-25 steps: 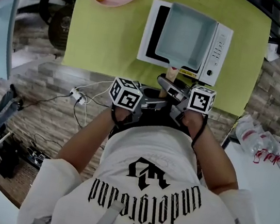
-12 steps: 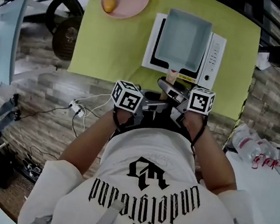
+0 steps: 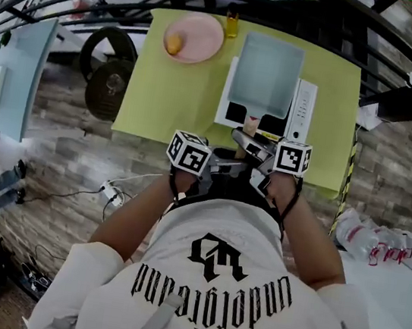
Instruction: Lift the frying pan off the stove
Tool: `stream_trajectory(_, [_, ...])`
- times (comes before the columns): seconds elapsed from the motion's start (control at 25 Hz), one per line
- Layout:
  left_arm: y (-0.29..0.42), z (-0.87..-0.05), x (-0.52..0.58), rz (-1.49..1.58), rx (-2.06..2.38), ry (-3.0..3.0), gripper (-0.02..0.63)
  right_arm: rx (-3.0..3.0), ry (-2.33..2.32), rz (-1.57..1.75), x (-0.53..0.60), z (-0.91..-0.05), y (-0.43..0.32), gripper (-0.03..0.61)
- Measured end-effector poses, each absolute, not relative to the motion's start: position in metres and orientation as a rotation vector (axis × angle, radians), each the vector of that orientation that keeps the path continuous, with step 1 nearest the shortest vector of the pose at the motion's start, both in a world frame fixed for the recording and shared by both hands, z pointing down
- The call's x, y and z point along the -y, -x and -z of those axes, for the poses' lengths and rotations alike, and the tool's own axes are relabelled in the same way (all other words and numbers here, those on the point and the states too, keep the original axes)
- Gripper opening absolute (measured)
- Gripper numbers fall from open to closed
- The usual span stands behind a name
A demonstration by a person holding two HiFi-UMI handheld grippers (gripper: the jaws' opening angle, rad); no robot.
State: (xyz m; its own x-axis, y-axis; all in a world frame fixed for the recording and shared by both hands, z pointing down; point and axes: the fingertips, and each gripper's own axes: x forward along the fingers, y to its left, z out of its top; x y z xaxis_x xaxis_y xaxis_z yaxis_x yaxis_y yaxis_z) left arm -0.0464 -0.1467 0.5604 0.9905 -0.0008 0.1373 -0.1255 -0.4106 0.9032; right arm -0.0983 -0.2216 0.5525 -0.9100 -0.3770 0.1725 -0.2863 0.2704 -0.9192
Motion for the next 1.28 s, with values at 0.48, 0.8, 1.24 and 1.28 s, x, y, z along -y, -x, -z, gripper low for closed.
stream_trajectory(0.48, [0.083,-0.509,0.139,-0.133,0.096,-2.100,0.140,-2.476,0.636,1.572,0.214,-0.491,0.133,0.132])
stream_trajectory(0.8, [0.090,-0.500,0.137,-0.129,0.065,-2.110,0.138,-2.462,0.657,1.561,0.212,-0.482,0.137,0.132])
stream_trajectory(1.24, [0.061,-0.496,0.101,-0.089,0.070,-2.084,0.138,-2.489,0.643,1.588,0.175,-0.480,0.111,0.132])
stream_trajectory(1.28, [0.058,-0.497,0.097,-0.087,0.072,-2.080,0.138,-2.490,0.643,1.595,0.172,-0.482,0.109,0.132])
